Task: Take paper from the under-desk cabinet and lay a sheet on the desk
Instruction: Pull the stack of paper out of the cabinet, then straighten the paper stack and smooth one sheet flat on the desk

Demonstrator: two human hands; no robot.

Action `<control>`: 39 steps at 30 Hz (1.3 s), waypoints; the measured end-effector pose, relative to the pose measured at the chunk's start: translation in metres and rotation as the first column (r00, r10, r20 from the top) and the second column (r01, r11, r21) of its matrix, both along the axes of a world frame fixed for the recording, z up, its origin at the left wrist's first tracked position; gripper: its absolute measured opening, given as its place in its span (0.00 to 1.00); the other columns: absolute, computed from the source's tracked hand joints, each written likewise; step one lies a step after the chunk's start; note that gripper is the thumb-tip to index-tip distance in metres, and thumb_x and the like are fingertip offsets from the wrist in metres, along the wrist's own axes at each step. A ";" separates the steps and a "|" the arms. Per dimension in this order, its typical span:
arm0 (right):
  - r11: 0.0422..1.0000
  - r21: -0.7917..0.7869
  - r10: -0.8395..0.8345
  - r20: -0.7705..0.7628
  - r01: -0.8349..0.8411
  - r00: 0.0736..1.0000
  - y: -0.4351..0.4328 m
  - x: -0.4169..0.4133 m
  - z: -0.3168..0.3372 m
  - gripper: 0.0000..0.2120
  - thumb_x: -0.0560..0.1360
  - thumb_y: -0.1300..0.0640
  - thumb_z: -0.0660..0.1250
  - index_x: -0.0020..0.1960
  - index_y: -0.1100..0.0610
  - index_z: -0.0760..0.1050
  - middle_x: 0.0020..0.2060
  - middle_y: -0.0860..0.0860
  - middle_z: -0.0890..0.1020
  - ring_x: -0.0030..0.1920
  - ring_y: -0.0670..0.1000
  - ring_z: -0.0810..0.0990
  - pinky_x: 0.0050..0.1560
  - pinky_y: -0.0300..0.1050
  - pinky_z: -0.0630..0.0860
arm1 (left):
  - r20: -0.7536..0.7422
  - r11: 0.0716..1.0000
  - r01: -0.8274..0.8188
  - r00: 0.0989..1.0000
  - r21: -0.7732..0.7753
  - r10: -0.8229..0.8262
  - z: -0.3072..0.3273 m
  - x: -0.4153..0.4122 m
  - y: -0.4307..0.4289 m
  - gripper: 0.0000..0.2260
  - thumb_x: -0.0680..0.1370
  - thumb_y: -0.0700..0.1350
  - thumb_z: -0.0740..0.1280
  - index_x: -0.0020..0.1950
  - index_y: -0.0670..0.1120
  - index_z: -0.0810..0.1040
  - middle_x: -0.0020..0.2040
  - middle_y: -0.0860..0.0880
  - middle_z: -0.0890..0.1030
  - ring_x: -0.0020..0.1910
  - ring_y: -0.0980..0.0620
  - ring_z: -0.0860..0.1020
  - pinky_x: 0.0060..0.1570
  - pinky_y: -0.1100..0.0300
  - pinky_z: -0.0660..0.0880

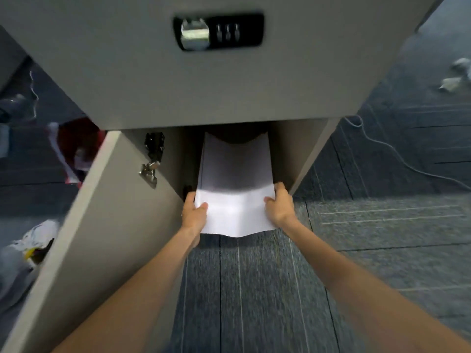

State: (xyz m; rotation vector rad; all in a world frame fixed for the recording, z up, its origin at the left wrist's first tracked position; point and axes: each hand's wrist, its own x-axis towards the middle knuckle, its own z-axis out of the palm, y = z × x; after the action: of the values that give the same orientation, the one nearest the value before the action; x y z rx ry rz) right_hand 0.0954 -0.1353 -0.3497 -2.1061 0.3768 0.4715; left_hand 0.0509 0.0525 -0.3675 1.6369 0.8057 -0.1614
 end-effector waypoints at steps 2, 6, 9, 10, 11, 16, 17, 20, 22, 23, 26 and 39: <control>0.999 -0.031 0.010 -0.027 -0.011 1.000 -0.004 -0.028 0.046 0.14 0.78 0.66 0.57 0.63 0.64 0.66 0.57 0.62 0.77 0.53 0.61 0.77 0.51 0.51 0.75 | -0.056 1.000 -0.002 0.998 -0.016 0.001 0.050 -0.022 -0.006 0.15 0.81 0.35 0.56 0.67 0.44 0.68 0.59 0.45 0.76 0.55 0.45 0.76 0.55 0.52 0.75; 0.998 -0.049 -0.043 -0.139 0.036 0.989 -0.020 -0.084 0.138 0.18 0.76 0.68 0.57 0.65 0.64 0.66 0.60 0.62 0.77 0.58 0.64 0.77 0.55 0.53 0.75 | -0.165 0.998 0.030 0.986 -0.052 -0.038 0.144 -0.073 -0.013 0.15 0.80 0.35 0.56 0.67 0.42 0.68 0.58 0.44 0.76 0.49 0.47 0.75 0.45 0.58 0.74; 0.994 -0.077 -0.097 -0.193 0.084 0.976 -0.030 -0.129 0.209 0.17 0.75 0.68 0.57 0.64 0.65 0.67 0.60 0.62 0.77 0.57 0.63 0.77 0.54 0.54 0.76 | -0.224 0.995 0.064 0.971 -0.080 -0.081 0.215 -0.113 -0.018 0.15 0.80 0.35 0.57 0.67 0.41 0.68 0.56 0.45 0.75 0.44 0.50 0.75 0.34 0.61 0.71; 0.992 -0.081 -0.115 -0.203 0.101 0.972 -0.031 -0.143 0.232 0.16 0.76 0.68 0.57 0.63 0.65 0.67 0.59 0.63 0.78 0.55 0.62 0.77 0.53 0.53 0.76 | -0.234 0.993 0.071 0.968 -0.089 -0.090 0.236 -0.125 -0.019 0.14 0.81 0.35 0.57 0.66 0.41 0.68 0.55 0.45 0.75 0.42 0.52 0.75 0.34 0.61 0.71; 0.990 -0.081 -0.128 -0.209 0.114 0.970 -0.033 -0.158 0.253 0.15 0.76 0.68 0.57 0.62 0.66 0.67 0.58 0.63 0.78 0.52 0.60 0.77 0.50 0.52 0.75 | -0.241 0.992 0.077 0.965 -0.102 -0.100 0.257 -0.137 -0.020 0.13 0.81 0.35 0.57 0.65 0.42 0.68 0.54 0.45 0.75 0.40 0.53 0.75 0.34 0.61 0.71; 0.983 -0.076 -0.180 -0.253 0.166 0.951 -0.037 -0.213 0.324 0.12 0.78 0.67 0.56 0.61 0.66 0.67 0.55 0.61 0.77 0.46 0.55 0.72 0.43 0.48 0.69 | -0.287 0.984 0.120 0.946 -0.129 -0.153 0.327 -0.185 -0.018 0.13 0.81 0.36 0.57 0.66 0.43 0.68 0.56 0.46 0.76 0.43 0.52 0.75 0.35 0.60 0.72; 0.982 -0.073 -0.188 -0.255 0.175 0.949 -0.038 -0.221 0.332 0.12 0.77 0.67 0.57 0.60 0.66 0.68 0.55 0.60 0.78 0.46 0.55 0.73 0.43 0.48 0.70 | -0.284 0.983 0.126 0.945 -0.136 -0.161 0.337 -0.193 -0.017 0.14 0.81 0.36 0.57 0.66 0.43 0.67 0.56 0.47 0.76 0.44 0.52 0.75 0.35 0.60 0.72; 0.981 -0.036 -0.194 -0.247 0.191 0.950 -0.041 -0.242 0.361 0.06 0.77 0.66 0.56 0.54 0.62 0.66 0.49 0.58 0.76 0.44 0.56 0.73 0.41 0.48 0.70 | -0.271 0.978 0.139 0.946 -0.156 -0.177 0.366 -0.212 -0.016 0.15 0.81 0.37 0.57 0.68 0.44 0.66 0.57 0.47 0.75 0.48 0.50 0.76 0.36 0.61 0.73; 0.979 0.000 -0.200 -0.221 0.205 0.955 -0.044 -0.254 0.378 0.04 0.77 0.66 0.56 0.52 0.61 0.66 0.46 0.57 0.75 0.43 0.56 0.74 0.39 0.48 0.70 | -0.247 0.976 0.134 0.953 -0.172 -0.175 0.384 -0.223 -0.017 0.15 0.81 0.38 0.58 0.69 0.45 0.66 0.58 0.47 0.75 0.51 0.47 0.76 0.36 0.59 0.74; 0.976 0.020 -0.210 -0.201 0.218 0.957 -0.047 -0.259 0.386 0.05 0.77 0.66 0.56 0.52 0.61 0.66 0.46 0.57 0.75 0.43 0.56 0.74 0.39 0.49 0.71 | -0.227 0.974 0.130 0.959 -0.184 -0.170 0.393 -0.227 -0.017 0.15 0.81 0.38 0.58 0.69 0.45 0.66 0.59 0.47 0.76 0.53 0.47 0.76 0.37 0.58 0.75; 0.966 0.080 -0.232 -0.149 0.246 0.961 -0.056 -0.273 0.412 0.06 0.76 0.67 0.56 0.52 0.62 0.67 0.49 0.59 0.77 0.45 0.57 0.75 0.42 0.50 0.72 | -0.176 0.966 0.127 0.970 -0.223 -0.168 0.418 -0.240 -0.022 0.14 0.81 0.38 0.59 0.66 0.45 0.67 0.62 0.45 0.76 0.55 0.45 0.77 0.45 0.54 0.78; 0.954 0.204 -0.243 0.089 0.221 0.966 -0.105 -0.266 0.536 0.06 0.76 0.68 0.56 0.48 0.59 0.65 0.41 0.50 0.74 0.42 0.54 0.73 0.36 0.44 0.68 | -0.035 0.938 0.338 0.939 -0.082 -0.342 0.565 -0.223 -0.050 0.12 0.75 0.33 0.66 0.57 0.41 0.73 0.54 0.46 0.80 0.48 0.47 0.79 0.53 0.51 0.77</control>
State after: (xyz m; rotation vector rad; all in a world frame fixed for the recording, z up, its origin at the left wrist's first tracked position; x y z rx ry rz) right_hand -0.1709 -0.2407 0.1867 -1.8622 0.4864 0.2383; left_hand -0.1720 0.0029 0.1976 1.6958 0.5393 -0.4727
